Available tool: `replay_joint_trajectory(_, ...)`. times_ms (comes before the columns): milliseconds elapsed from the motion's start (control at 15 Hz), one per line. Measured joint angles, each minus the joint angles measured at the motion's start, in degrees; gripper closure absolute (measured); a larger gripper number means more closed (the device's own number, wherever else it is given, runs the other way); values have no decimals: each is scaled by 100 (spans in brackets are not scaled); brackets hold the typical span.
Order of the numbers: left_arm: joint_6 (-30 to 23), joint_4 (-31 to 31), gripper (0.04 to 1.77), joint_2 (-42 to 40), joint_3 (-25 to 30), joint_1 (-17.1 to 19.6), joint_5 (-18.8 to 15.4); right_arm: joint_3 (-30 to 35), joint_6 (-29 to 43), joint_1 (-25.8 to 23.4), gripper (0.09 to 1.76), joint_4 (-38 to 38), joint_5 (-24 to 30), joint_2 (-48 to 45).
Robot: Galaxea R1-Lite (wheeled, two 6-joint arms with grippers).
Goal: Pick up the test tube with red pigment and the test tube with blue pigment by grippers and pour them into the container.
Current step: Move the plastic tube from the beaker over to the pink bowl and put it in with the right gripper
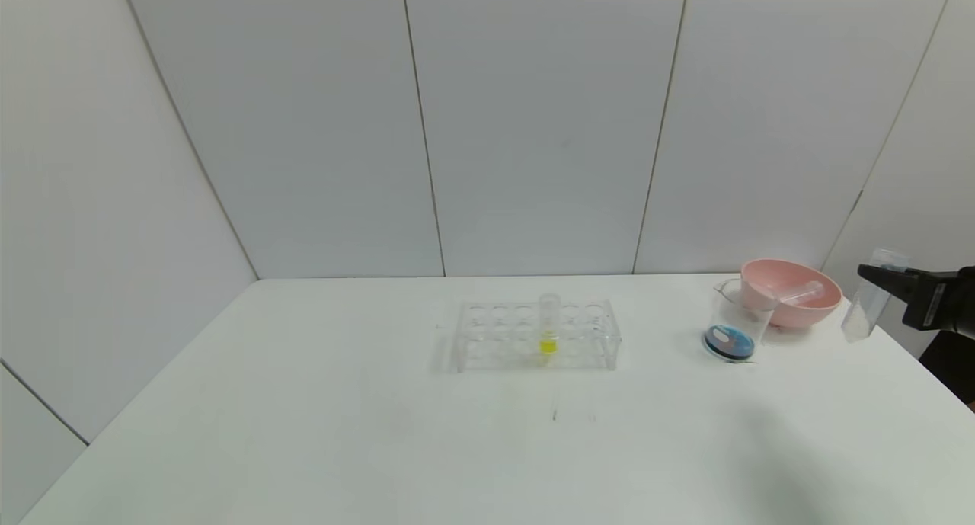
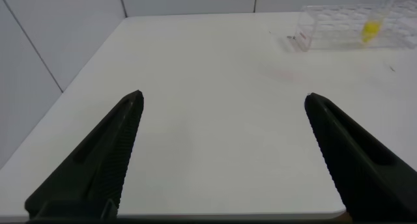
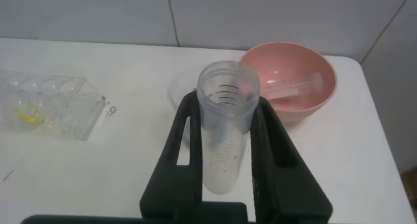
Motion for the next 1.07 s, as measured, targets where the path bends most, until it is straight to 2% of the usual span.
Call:
replay_joint_trajectory(267, 0, 0, 5, 0, 0, 0, 0, -458, -116, -199, 136, -714, -7, 818)
replay_joint_trajectory(467, 0, 0, 5, 0, 0, 0, 0, -1211, -132, -218, 136, -1259, -111, 1788)
replay_joint_trajectory(800, 0, 0, 5, 0, 0, 0, 0, -2854, -146, -56, 136, -1404, -825, 3299)
replay_joint_trajectory(1067, 0, 0, 5, 0, 0, 0, 0, -3198, -138, 13, 136, -1415, -862, 3832)
